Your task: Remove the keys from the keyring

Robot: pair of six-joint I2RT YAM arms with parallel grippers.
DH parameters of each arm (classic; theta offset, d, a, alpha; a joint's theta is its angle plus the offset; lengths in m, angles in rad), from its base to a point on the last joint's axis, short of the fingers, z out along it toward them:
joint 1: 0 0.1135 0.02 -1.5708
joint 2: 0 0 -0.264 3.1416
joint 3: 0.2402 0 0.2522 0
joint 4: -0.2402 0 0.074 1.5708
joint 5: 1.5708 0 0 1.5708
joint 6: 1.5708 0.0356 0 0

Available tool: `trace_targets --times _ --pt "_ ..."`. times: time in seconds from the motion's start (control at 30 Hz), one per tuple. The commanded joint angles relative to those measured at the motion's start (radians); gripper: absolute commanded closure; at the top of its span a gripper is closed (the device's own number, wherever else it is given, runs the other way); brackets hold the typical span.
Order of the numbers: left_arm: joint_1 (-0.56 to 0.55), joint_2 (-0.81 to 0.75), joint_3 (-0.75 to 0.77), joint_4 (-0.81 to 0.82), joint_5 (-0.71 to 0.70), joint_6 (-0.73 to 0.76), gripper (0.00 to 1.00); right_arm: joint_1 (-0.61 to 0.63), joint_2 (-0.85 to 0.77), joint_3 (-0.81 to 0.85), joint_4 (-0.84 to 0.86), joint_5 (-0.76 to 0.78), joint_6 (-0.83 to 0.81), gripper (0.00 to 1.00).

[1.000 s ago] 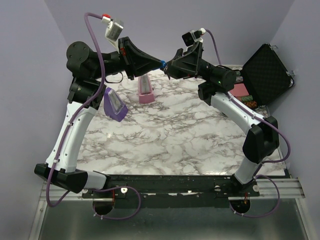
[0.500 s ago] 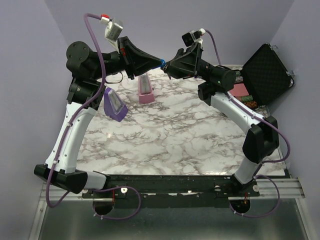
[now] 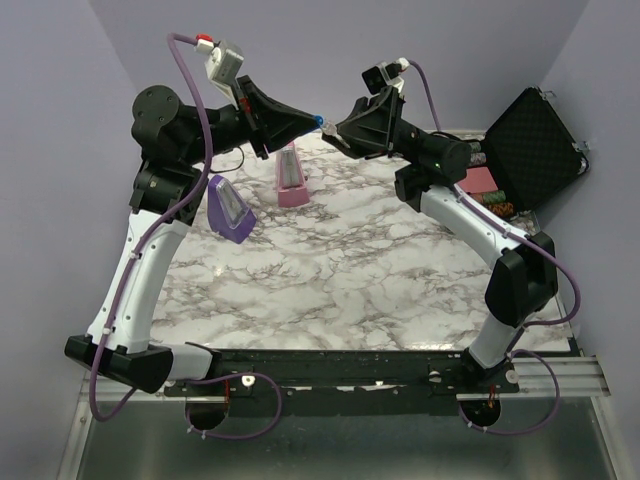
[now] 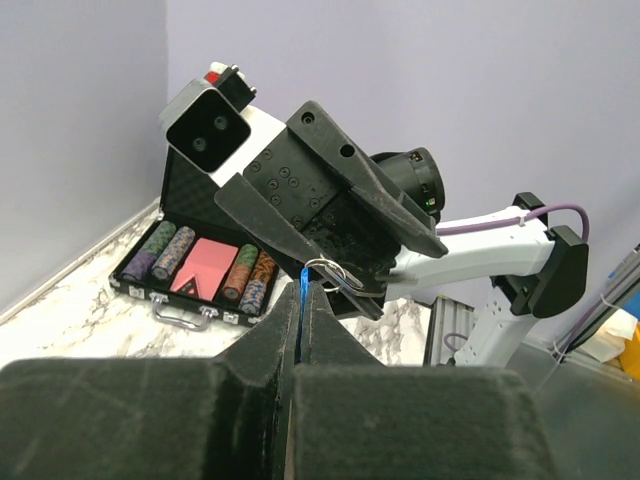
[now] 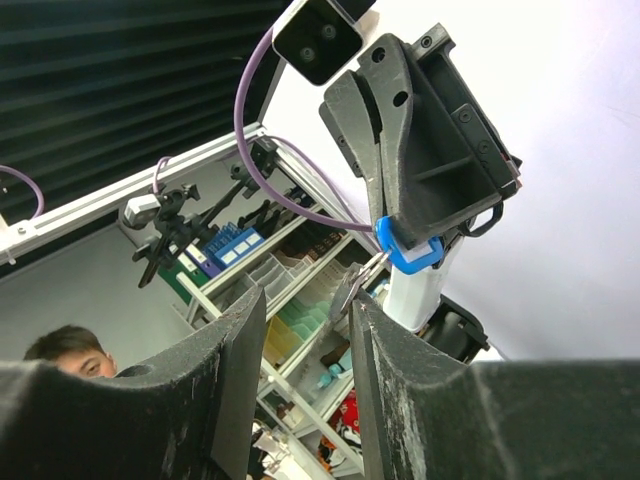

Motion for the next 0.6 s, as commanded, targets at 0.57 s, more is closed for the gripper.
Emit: trace_targets --times 0.57 --pt "0.004 -0.06 -0.028 0.029 -0.008 0.011 1.0 0.019 -0.023 -0.032 0.164 0.002 0.195 0.54"
